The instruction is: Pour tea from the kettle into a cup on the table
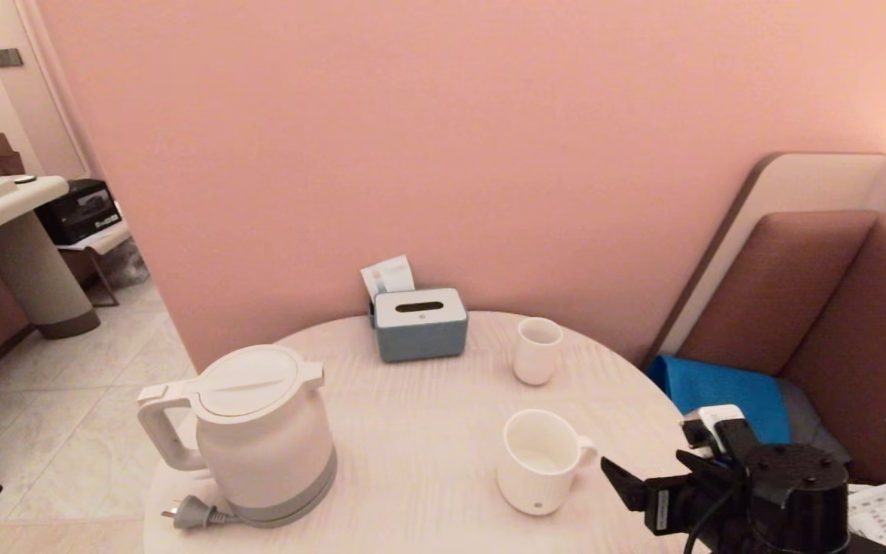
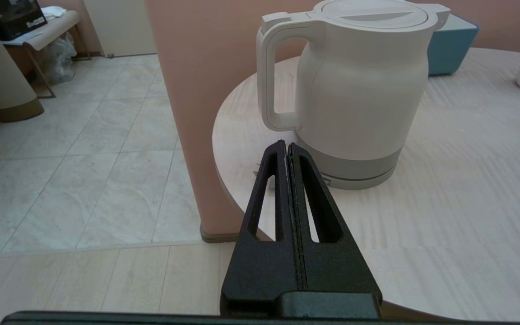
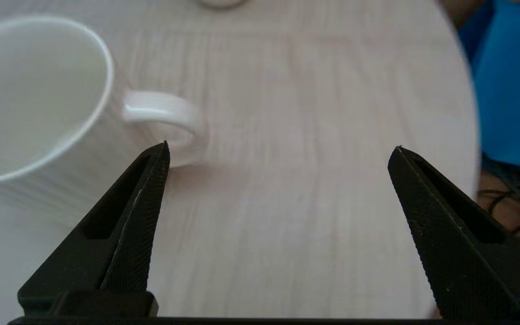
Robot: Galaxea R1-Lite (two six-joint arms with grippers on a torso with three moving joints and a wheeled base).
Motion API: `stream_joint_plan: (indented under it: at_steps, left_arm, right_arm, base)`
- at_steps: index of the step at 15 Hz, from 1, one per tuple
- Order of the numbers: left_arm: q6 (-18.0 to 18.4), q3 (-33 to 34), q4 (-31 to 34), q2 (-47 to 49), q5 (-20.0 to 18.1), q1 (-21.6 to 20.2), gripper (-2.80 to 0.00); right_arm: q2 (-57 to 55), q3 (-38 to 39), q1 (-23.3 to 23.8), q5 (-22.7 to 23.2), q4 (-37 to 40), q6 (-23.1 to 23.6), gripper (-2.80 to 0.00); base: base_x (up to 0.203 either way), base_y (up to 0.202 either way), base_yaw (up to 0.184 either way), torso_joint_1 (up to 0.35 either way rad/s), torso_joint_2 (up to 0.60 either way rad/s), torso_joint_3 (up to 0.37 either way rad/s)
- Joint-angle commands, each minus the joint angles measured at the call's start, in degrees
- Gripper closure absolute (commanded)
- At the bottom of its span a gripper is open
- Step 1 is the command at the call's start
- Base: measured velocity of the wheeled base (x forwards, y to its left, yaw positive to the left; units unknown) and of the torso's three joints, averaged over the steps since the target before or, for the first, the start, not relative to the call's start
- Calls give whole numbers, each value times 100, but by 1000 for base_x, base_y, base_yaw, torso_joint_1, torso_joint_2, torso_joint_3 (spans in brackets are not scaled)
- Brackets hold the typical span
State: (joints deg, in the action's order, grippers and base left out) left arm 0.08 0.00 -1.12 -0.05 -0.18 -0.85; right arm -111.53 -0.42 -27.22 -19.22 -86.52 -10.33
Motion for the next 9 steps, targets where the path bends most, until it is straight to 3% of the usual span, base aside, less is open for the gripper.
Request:
stream_joint_plan:
  at_steps: [1,4,6,9]
  left_arm:
    - [1,0,-2,5,1,-3,0]
    - [1,0,-2,5,1,-3,0]
    - [1,0,-2,5,1,-3,0]
    - [1,0,-2,5,1,-3,0]
  right_arm:
    - [850,30,-3,-57,296,0,-280]
    - [2197,-56,1,-329,1556,124,-280]
    - [3046,-365,-1,-749,2578,330,-280]
    - [4774,-1232,-12,-1427,4806,593,-280]
  base:
    - [0,0,0,0,0,0]
    - [0,0,0,0,0,0]
    - [0,0,0,0,0,0]
    - [0,0,0,0,0,0]
